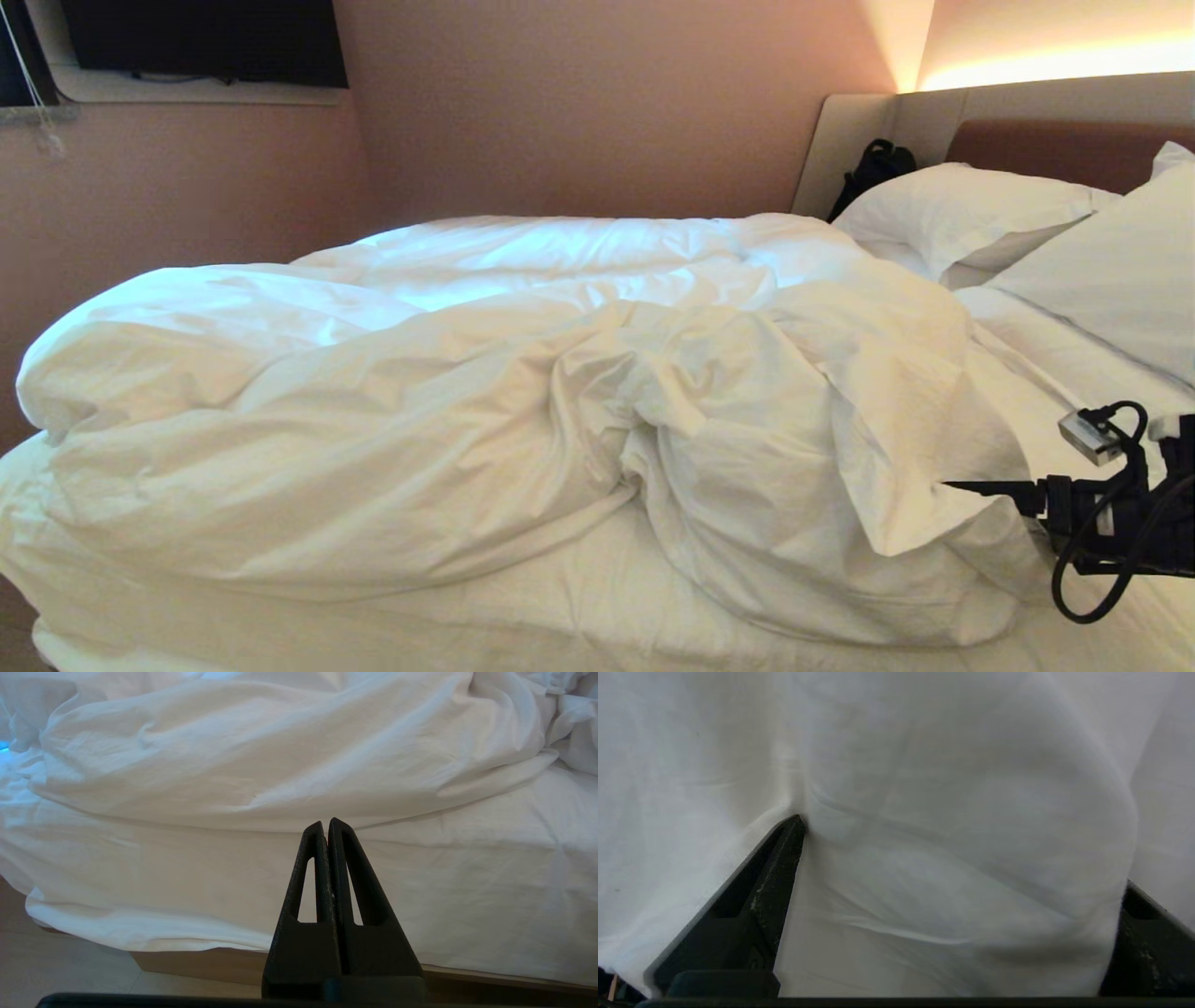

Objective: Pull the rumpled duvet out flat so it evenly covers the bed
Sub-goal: Hold the folded corner of the quilt, then flatten the corners of the folded blanket

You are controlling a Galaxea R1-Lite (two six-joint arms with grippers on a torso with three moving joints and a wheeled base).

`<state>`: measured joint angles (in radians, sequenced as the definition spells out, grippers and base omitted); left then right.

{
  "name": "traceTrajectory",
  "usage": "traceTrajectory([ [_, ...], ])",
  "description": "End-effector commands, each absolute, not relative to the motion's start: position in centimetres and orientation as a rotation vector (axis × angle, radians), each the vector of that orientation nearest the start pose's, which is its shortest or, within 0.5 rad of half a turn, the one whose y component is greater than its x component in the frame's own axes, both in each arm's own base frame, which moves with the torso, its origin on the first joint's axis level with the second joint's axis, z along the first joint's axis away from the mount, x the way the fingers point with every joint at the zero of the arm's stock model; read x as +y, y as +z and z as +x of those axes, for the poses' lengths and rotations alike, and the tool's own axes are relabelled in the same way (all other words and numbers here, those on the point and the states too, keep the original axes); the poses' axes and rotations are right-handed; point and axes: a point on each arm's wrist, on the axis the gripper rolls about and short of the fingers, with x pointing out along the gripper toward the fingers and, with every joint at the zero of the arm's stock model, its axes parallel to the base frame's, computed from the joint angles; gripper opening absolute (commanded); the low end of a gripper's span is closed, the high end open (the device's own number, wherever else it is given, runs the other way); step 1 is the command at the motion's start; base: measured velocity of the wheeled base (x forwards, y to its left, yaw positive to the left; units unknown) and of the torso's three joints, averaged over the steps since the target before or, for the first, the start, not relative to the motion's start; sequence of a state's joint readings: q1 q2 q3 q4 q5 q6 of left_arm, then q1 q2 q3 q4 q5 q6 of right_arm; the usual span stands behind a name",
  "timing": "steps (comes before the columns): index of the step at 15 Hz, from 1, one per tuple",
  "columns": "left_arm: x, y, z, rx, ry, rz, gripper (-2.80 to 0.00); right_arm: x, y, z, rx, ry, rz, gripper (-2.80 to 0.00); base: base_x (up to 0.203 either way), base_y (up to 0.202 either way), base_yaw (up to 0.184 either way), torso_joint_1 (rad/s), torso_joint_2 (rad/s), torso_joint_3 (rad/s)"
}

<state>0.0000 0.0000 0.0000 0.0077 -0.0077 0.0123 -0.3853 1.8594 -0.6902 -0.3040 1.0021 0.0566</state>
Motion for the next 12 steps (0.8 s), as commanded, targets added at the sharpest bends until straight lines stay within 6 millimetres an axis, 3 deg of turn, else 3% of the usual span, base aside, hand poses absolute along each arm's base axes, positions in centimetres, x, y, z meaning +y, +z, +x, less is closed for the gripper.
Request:
traceTrajectory([
  [1, 0.0, 7.5, -2.3, 0.008, -0.008, 0.012, -2.8, -8.8, 8.9, 26.8, 0.684, 0.568, 0.61, -2.8, 0.0, 0.0, 0.0, 0.0, 0.0, 0.0],
  [7, 0.0, 7.5, -2.3, 0.008, -0.008, 0.012, -2.8, -8.5, 9.8, 25.8, 0.663, 0.575, 0.599, -2.8, 0.0, 0.0, 0.0, 0.0, 0.0, 0.0],
  [12, 0.0, 7.5, -2.3, 0.008, -0.008, 0.012, -2.8, -7.8, 11.9, 24.2, 0.614, 0.579, 0.573, -2.8, 0.0, 0.0, 0.0, 0.0, 0.0, 0.0],
])
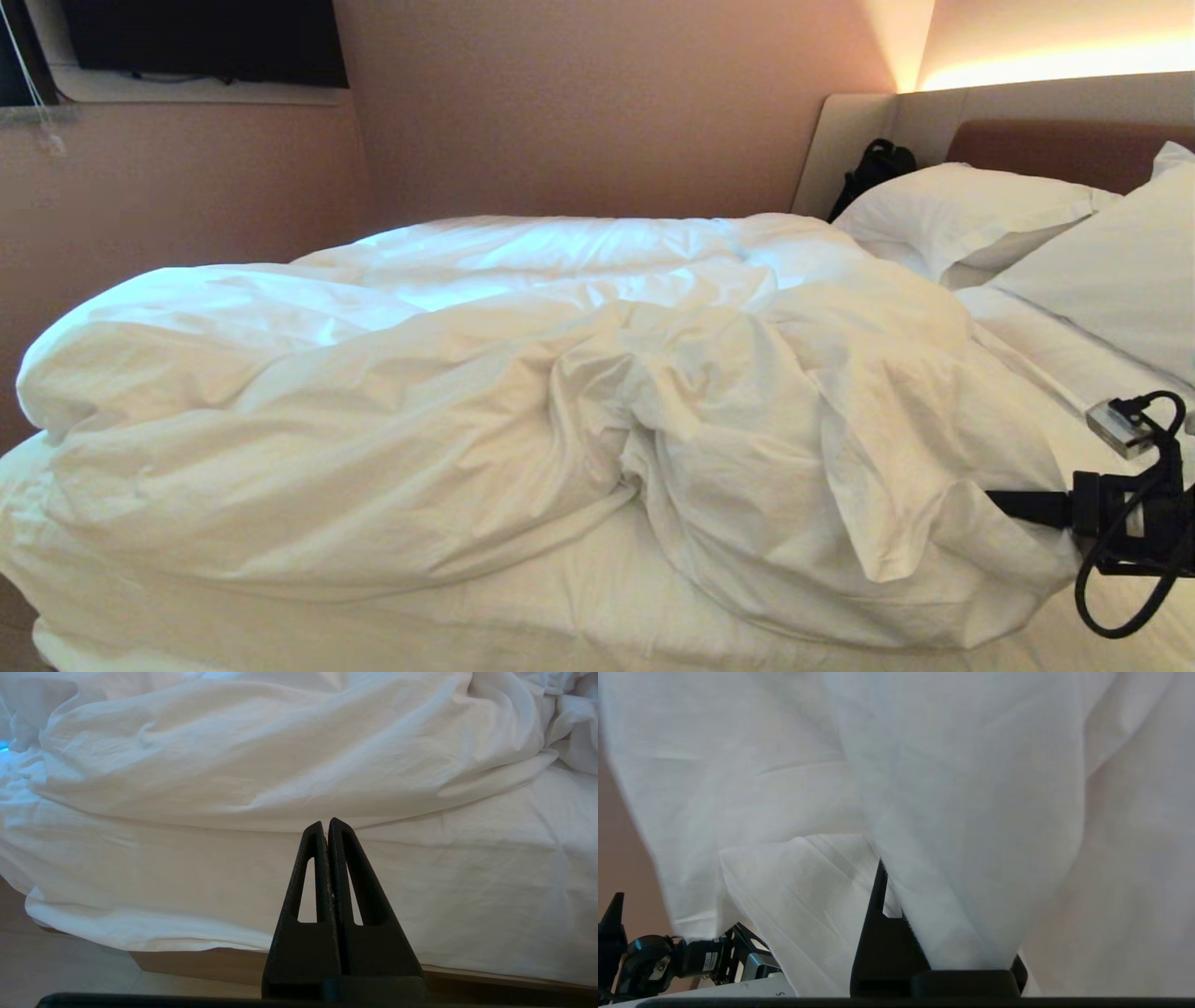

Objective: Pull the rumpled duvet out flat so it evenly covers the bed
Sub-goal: Flatten the corners of the folded blanket

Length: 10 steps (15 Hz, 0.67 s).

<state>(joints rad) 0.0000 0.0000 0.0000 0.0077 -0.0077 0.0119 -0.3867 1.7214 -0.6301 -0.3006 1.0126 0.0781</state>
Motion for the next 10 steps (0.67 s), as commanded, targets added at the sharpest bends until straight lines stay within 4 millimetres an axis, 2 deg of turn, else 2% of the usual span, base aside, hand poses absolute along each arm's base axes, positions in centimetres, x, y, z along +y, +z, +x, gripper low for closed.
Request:
traceTrajectory([
  [1, 0.0, 7.5, -2.3, 0.008, -0.008, 0.012, -2.8, -7.6, 12.7, 23.6, 0.593, 0.578, 0.563, -2.8, 0.0, 0.0, 0.0, 0.0, 0.0, 0.0],
  [3, 0.0, 7.5, -2.3, 0.008, -0.008, 0.012, -2.8, -7.4, 14.2, 22.6, 0.56, 0.564, 0.577, -2.8, 0.0, 0.0, 0.0, 0.0, 0.0, 0.0],
  [5, 0.0, 7.5, -2.3, 0.008, -0.008, 0.012, -2.8, -7.5, 17.0, 21.2, 0.49, 0.519, 0.608, -2.8, 0.0, 0.0, 0.0, 0.0, 0.0, 0.0],
  [8, 0.0, 7.5, -2.3, 0.008, -0.008, 0.012, -2.8, -9.5, 21.4, 18.5, 0.346, 0.378, 0.67, -2.8, 0.0, 0.0, 0.0, 0.0, 0.0, 0.0],
  [10, 0.0, 7.5, -2.3, 0.008, -0.008, 0.012, -2.8, -10.7, 23.5, 16.8, 0.271, 0.289, 0.678, -2.8, 0.0, 0.0, 0.0, 0.0, 0.0, 0.0],
])
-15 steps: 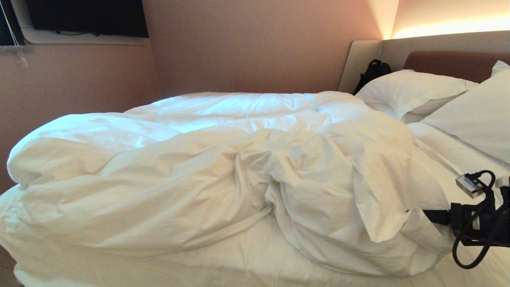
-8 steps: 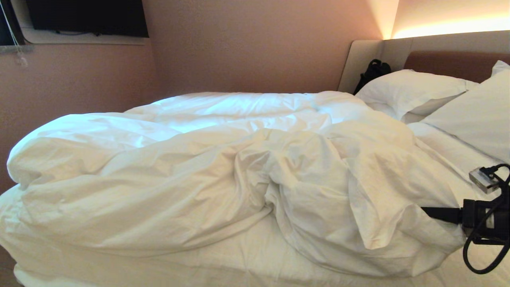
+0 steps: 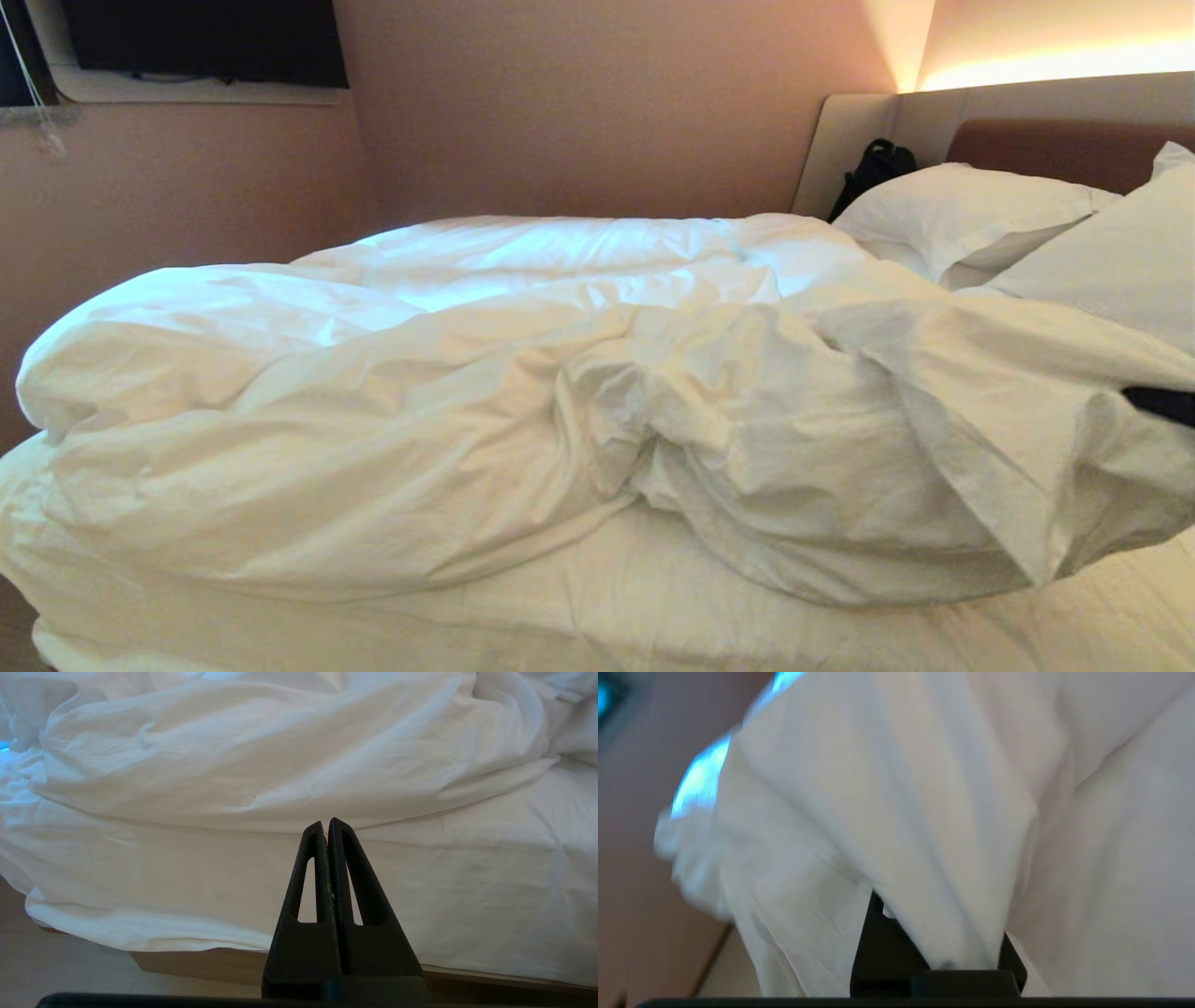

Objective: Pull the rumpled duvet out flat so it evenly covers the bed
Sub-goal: Flatten the corners of the folded blanket

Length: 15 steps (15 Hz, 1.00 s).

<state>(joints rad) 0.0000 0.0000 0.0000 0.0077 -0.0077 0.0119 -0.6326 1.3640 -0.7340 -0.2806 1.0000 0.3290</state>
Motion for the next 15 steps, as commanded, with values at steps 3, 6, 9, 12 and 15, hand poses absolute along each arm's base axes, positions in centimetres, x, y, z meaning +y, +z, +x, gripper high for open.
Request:
traceTrajectory([
  [3, 0.0, 7.5, -2.3, 0.008, -0.008, 0.012, -2.8, -11.8, 26.3, 14.1, 0.193, 0.16, 0.675, -2.8, 0.0, 0.0, 0.0, 0.0, 0.0, 0.0],
  [6, 0.0, 7.5, -2.3, 0.008, -0.008, 0.012, -2.8, -12.4, 28.6, 11.7, 0.114, 0.049, 0.651, -2.8, 0.0, 0.0, 0.0, 0.0, 0.0, 0.0],
  [9, 0.0, 7.5, -2.3, 0.008, -0.008, 0.012, -2.8, -13.2, 31.0, 10.2, 0.038, -0.07, 0.668, -2.8, 0.0, 0.0, 0.0, 0.0, 0.0, 0.0],
  [12, 0.0, 7.5, -2.3, 0.008, -0.008, 0.012, -2.8, -14.2, 32.1, 9.6, -0.019, -0.254, 0.686, -2.8, 0.0, 0.0, 0.0, 0.0, 0.0, 0.0],
  [15, 0.0, 7.5, -2.3, 0.008, -0.008, 0.012, -2.8, -14.2, 32.3, 9.2, -0.054, -0.389, 0.682, -2.8, 0.0, 0.0, 0.0, 0.0, 0.0, 0.0],
])
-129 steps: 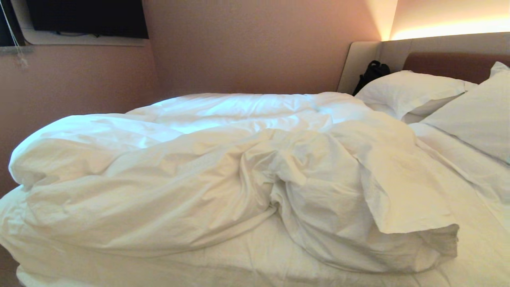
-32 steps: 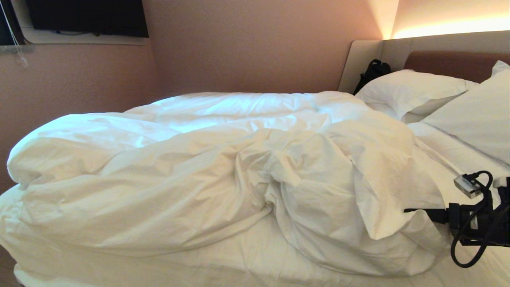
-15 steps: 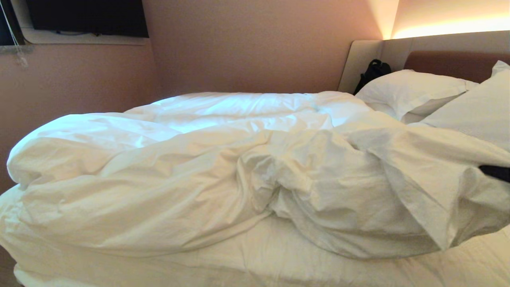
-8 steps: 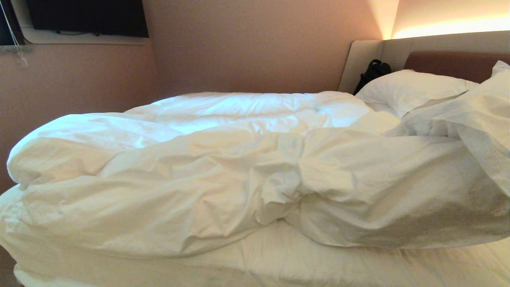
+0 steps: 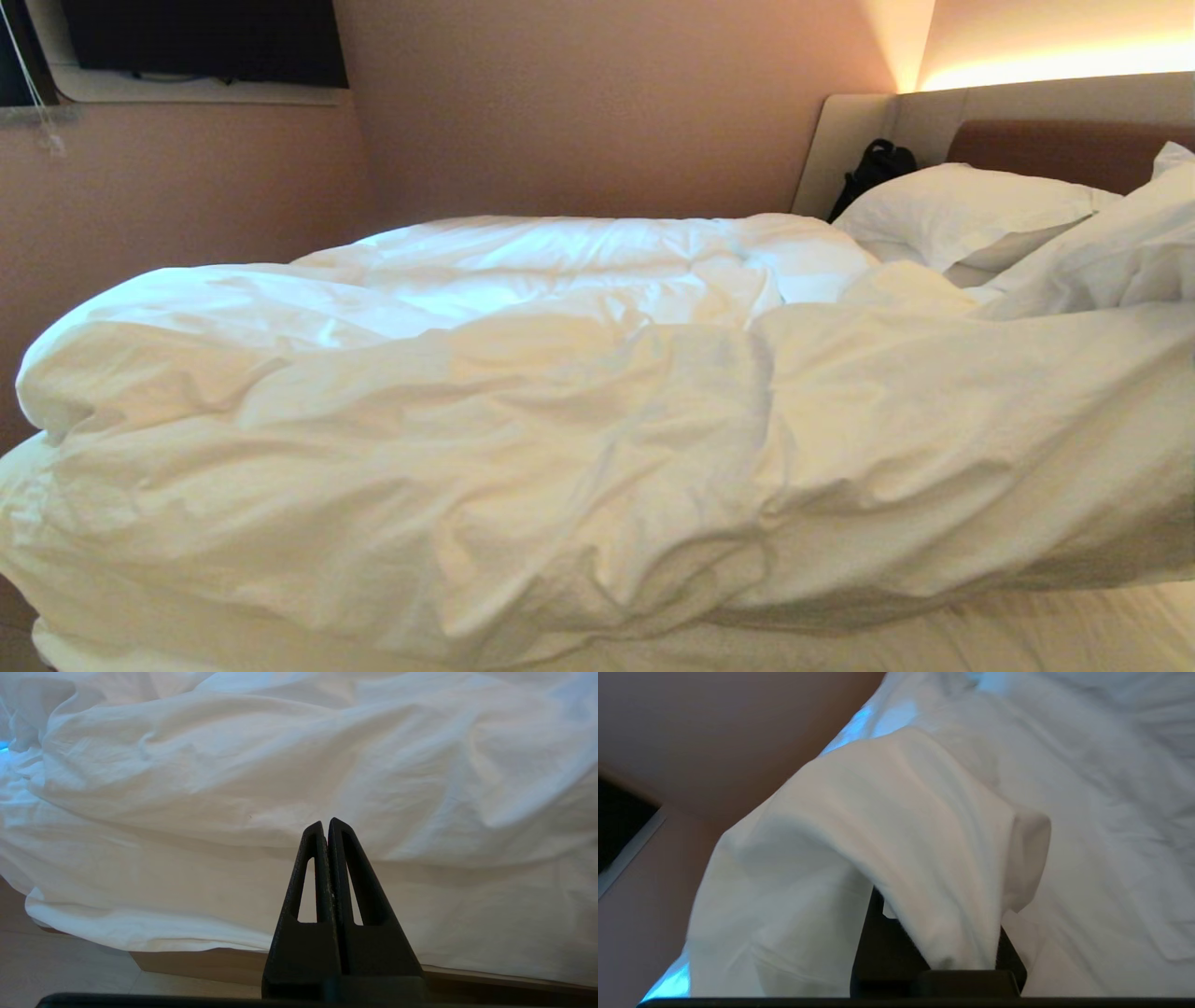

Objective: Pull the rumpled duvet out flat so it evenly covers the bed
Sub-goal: Flatten the corners of the folded blanket

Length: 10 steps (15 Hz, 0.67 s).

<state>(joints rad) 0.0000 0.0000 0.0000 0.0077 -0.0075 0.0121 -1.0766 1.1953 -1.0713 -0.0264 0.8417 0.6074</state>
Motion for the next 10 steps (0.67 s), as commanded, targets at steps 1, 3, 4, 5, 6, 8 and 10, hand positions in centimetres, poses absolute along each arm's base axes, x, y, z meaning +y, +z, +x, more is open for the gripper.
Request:
traceTrajectory([
  [1, 0.0, 7.5, -2.3, 0.008, -0.008, 0.012, -2.8, -13.9, 32.4, 8.9, -0.068, -0.438, 0.68, -2.8, 0.0, 0.0, 0.0, 0.0, 0.0, 0.0],
  [3, 0.0, 7.5, -2.3, 0.008, -0.008, 0.012, -2.8, -13.3, 32.7, 8.0, -0.096, -0.511, 0.683, -2.8, 0.0, 0.0, 0.0, 0.0, 0.0, 0.0],
  [4, 0.0, 7.5, -2.3, 0.008, -0.008, 0.012, -2.8, -13.2, 32.8, 7.7, -0.101, -0.534, 0.694, -2.8, 0.0, 0.0, 0.0, 0.0, 0.0, 0.0],
  [5, 0.0, 7.5, -2.3, 0.008, -0.008, 0.012, -2.8, -13.1, 32.8, 7.6, -0.102, -0.547, 0.704, -2.8, 0.0, 0.0, 0.0, 0.0, 0.0, 0.0],
  [6, 0.0, 7.5, -2.3, 0.008, -0.008, 0.012, -2.8, -13.2, 32.8, 7.2, -0.109, -0.582, 0.725, -2.8, 0.0, 0.0, 0.0, 0.0, 0.0, 0.0],
  [8, 0.0, 7.5, -2.3, 0.008, -0.008, 0.012, -2.8, -13.7, 33.0, 7.1, -0.122, -0.618, 0.744, -2.8, 0.0, 0.0, 0.0, 0.0, 0.0, 0.0],
  [10, 0.0, 7.5, -2.3, 0.008, -0.008, 0.012, -2.8, -14.8, 32.8, 7.3, -0.128, -0.679, 0.75, -2.8, 0.0, 0.0, 0.0, 0.0, 0.0, 0.0],
])
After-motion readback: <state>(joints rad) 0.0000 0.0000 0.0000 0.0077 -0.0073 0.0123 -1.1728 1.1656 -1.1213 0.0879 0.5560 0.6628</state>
